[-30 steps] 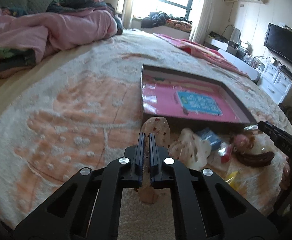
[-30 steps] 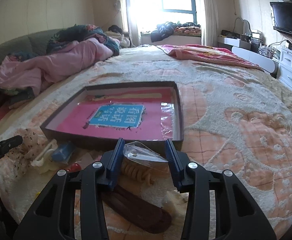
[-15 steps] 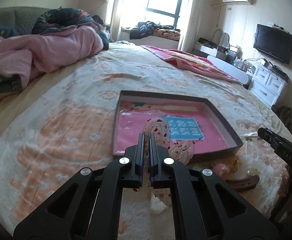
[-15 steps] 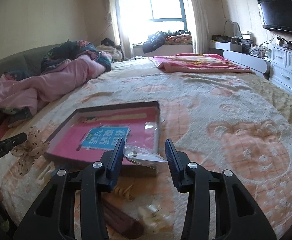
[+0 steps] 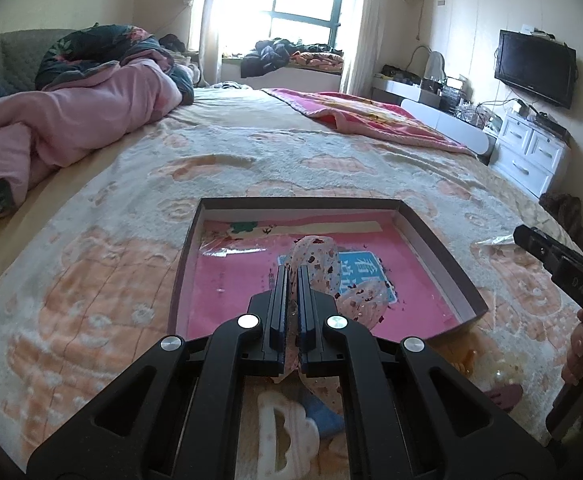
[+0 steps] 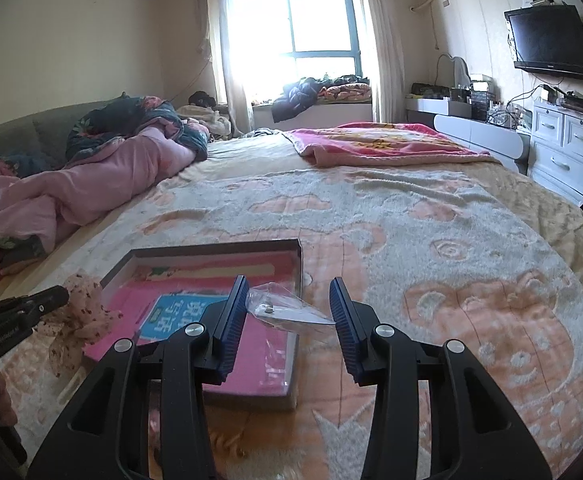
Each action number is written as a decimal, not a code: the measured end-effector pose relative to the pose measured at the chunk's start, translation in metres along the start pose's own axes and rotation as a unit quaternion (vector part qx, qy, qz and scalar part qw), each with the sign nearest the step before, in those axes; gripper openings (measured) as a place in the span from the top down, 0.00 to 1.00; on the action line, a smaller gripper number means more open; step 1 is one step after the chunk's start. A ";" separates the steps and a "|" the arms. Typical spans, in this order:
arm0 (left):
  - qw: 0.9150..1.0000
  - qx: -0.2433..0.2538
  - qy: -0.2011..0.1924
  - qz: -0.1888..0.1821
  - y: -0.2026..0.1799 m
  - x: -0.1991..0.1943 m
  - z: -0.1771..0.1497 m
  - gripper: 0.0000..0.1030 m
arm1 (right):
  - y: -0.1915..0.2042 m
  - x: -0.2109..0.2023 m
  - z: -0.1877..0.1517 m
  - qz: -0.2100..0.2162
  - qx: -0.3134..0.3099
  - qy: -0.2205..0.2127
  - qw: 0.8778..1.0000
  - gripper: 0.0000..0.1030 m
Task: Organize jewelry
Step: 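Carry the bow into the box with the left tool and release, then move the left tool back toward the white plastic hair clip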
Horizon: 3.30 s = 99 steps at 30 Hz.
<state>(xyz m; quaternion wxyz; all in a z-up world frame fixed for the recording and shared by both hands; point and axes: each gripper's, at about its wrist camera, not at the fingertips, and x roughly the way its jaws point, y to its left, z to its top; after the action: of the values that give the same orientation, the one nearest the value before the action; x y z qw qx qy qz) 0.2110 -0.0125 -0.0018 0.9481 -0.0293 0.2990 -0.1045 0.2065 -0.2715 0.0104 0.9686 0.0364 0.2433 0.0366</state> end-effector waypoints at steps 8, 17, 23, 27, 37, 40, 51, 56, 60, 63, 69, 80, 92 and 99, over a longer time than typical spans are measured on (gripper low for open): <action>1.000 0.000 0.016 0.012 0.007 0.028 0.003 0.99 | 0.017 0.035 0.005 0.000 -0.018 0.021 1.000 0.61; 0.999 -0.018 0.040 0.028 0.026 0.054 -0.003 0.99 | 0.029 0.078 0.002 -0.009 -0.029 0.068 0.997 0.61; 0.998 -0.028 0.054 0.035 0.035 0.062 -0.010 0.99 | 0.028 0.099 -0.003 -0.021 -0.025 0.103 0.994 0.61; 0.997 -0.033 0.056 0.036 0.039 0.063 -0.012 0.99 | 0.026 0.106 -0.007 -0.023 -0.022 0.115 0.993 0.59; 0.997 -0.032 0.054 0.041 0.038 0.060 -0.012 0.90 | 0.030 0.098 -0.009 -0.016 -0.029 0.112 0.993 0.43; 0.997 -0.032 0.053 0.043 0.037 0.059 -0.011 0.85 | 0.030 0.088 -0.007 -0.015 -0.028 0.096 0.995 0.33; 0.998 -0.040 0.028 0.050 0.036 0.036 -0.007 0.39 | 0.026 0.032 0.000 -0.021 -0.041 0.017 0.999 0.09; 0.998 -0.043 0.011 0.052 0.036 0.020 -0.007 0.18 | 0.026 0.014 -0.003 -0.022 -0.049 -0.002 0.999 0.07; 0.998 -0.044 -0.003 0.051 0.033 0.005 -0.009 0.11 | 0.025 0.001 -0.006 -0.022 -0.052 -0.015 0.998 0.07; 0.998 -0.043 -0.010 0.051 0.031 -0.004 -0.010 0.11 | 0.025 -0.008 -0.008 -0.021 -0.053 -0.022 0.998 0.06; 0.998 -0.038 -0.024 0.050 0.026 -0.022 -0.015 0.11 | 0.025 -0.025 -0.015 -0.018 -0.055 -0.029 0.998 0.06; 0.998 -0.028 -0.045 0.043 0.017 -0.048 -0.029 0.11 | 0.028 -0.050 -0.031 -0.013 -0.070 -0.037 0.997 0.06; 0.998 -0.021 -0.052 0.043 0.015 -0.067 -0.044 0.11 | 0.038 -0.069 -0.044 0.001 -0.086 -0.041 0.995 0.06; 0.998 -0.018 -0.052 0.044 0.015 -0.074 -0.053 0.11 | 0.042 -0.075 -0.053 0.009 -0.090 -0.033 0.995 0.06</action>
<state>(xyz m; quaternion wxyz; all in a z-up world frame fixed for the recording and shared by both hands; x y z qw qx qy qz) 0.1244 0.0184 -0.0058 0.9652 -0.0380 0.2525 -0.0556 0.1131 -0.2337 0.0027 0.9750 -0.0481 0.2066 0.0656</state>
